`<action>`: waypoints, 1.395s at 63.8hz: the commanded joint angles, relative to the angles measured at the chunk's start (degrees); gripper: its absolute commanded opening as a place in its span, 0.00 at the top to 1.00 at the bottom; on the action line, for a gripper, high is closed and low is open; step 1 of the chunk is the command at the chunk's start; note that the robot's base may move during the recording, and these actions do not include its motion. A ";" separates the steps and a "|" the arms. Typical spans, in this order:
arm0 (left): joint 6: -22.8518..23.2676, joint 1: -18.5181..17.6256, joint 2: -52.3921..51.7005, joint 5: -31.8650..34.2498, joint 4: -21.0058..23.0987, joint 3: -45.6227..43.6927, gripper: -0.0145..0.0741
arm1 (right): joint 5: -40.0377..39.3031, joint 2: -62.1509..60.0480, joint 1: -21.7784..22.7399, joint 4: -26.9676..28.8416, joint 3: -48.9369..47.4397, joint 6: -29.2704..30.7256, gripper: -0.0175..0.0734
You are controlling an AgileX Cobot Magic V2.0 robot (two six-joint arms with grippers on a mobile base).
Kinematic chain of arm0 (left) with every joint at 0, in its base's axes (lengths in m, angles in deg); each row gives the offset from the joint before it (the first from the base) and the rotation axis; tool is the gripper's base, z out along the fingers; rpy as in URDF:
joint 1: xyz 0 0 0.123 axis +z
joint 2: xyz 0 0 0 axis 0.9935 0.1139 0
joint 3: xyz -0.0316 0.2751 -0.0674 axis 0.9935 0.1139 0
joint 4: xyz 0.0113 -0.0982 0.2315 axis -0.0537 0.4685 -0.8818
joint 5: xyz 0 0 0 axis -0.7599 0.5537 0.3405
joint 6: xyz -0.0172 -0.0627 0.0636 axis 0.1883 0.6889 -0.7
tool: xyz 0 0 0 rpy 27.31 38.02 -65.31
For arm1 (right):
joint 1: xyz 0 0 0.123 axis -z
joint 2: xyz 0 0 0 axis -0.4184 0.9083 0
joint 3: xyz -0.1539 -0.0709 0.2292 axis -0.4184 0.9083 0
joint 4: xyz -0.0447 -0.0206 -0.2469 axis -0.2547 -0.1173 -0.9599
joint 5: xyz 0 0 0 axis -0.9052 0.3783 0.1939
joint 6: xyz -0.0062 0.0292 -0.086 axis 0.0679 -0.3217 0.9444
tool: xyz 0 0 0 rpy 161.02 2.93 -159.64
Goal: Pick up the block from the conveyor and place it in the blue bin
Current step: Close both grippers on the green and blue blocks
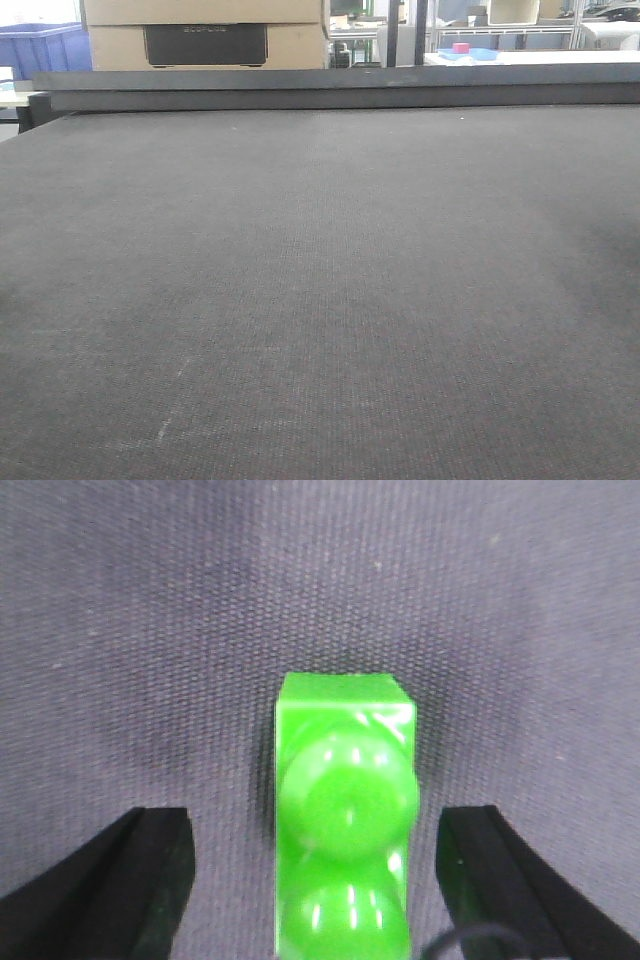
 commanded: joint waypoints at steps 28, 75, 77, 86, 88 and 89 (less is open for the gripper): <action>-1.29 0.11 7.29 -2.64 0.43 -3.73 0.37 | -0.33 -0.25 -0.10 -0.62 -0.29 0.00 0.99; -1.29 0.11 3.08 -2.00 0.51 -3.73 0.96 | -2.31 -0.25 -0.10 -0.62 -0.29 0.00 0.99; -1.29 0.11 2.37 -1.72 0.51 -3.73 0.96 | -2.31 -0.25 -0.10 -0.62 -0.29 0.00 0.99; -3.14 -1.15 -2.40 1.59 0.51 -3.73 0.96 | -3.72 -0.25 -0.10 -0.62 -0.29 0.00 0.99; -3.61 -1.55 -3.61 2.57 0.51 -3.73 0.96 | -4.43 -0.25 -0.10 -0.62 -0.29 0.00 0.99; -3.83 -1.83 -4.22 3.10 0.51 -3.73 0.96 | -5.02 -0.25 -0.10 -0.62 -0.29 0.15 0.99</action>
